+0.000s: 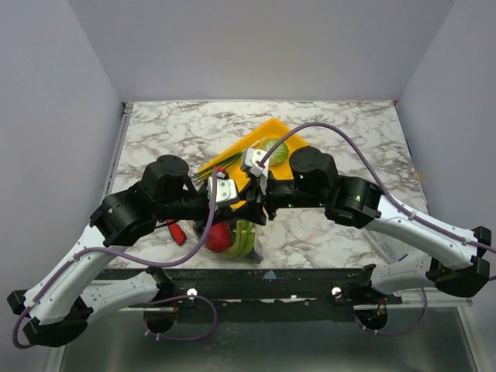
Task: Place the food in the zip-top bag and seal the zipper
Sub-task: Zip the zipper food storage bag at the center of the board.
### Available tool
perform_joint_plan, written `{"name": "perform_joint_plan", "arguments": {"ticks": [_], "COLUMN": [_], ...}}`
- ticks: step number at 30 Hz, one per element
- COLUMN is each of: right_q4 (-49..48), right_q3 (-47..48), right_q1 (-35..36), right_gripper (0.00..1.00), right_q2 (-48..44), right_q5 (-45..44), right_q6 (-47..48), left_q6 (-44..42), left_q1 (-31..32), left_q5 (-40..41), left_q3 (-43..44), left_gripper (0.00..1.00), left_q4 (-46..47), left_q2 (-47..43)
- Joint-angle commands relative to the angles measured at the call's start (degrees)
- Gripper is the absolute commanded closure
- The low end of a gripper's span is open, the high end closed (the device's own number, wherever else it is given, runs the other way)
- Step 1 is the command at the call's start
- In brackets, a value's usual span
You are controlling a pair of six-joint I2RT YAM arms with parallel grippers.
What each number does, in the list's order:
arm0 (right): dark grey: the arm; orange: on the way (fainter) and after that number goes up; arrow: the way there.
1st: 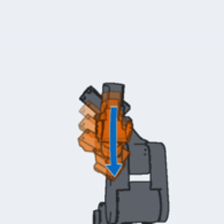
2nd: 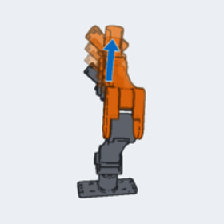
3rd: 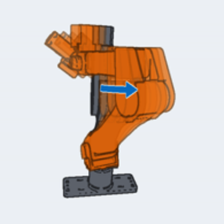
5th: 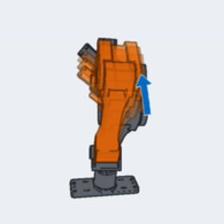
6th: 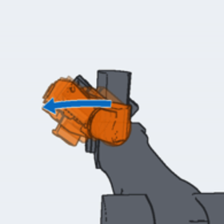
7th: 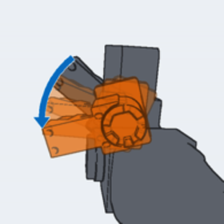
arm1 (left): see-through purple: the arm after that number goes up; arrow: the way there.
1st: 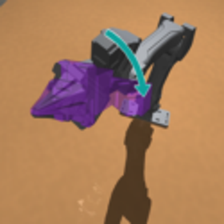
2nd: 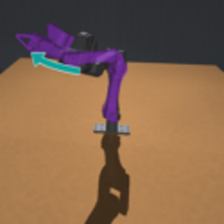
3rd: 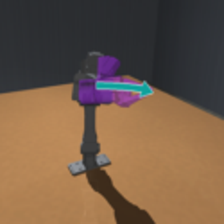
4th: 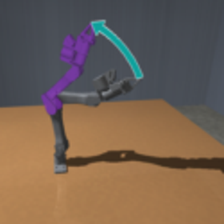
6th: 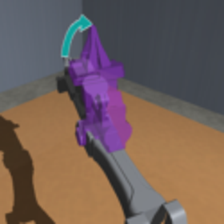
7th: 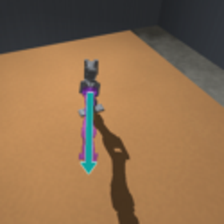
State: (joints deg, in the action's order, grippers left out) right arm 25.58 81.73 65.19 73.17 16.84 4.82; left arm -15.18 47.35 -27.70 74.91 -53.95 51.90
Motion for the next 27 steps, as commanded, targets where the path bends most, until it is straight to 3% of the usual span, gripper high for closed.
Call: {"name": "perform_joint_plan", "arguments": {"ticks": [1, 5, 11, 19, 27], "right_q4": [9.0, 16.5, 25.8, 28.1, 23.8], "right_q3": [2.5, 6.7, 12.7, 14.0, 11.4], "right_q1": [-0.1, -0.1, -0.1, -0.1, -0.1], "right_gripper": [0.49, 0.42, 0.43, 0.69, 0.82], "right_q2": [-0.9, -0.1, 2.5, 6.5, 5.2], "right_q5": [-4.8, -4.1, -6.6, -5.5, -7.3], "right_q6": [-4.6, -8.3, -8.9, -7.2, -7.1], "left_q6": [-1.5, -2.2, -2.3, -3.4, -3.6], "left_q1": [0.3, 0.3, 0.3, 0.2, 0.2], "left_q5": [-0.7, 0.0, -0.8, -0.6, -1.3], "left_q3": [-0.7, -0.7, 0.3, 1.5, 1.4], "left_gripper": [1.0, 1.0, 1.0, 1.0, 1.0], "left_q4": [5.7, 5.3, 4.3, 3.1, 2.9], "left_q2": [-0.5, 0.7, 2.1, 3.0, 3.2]}}
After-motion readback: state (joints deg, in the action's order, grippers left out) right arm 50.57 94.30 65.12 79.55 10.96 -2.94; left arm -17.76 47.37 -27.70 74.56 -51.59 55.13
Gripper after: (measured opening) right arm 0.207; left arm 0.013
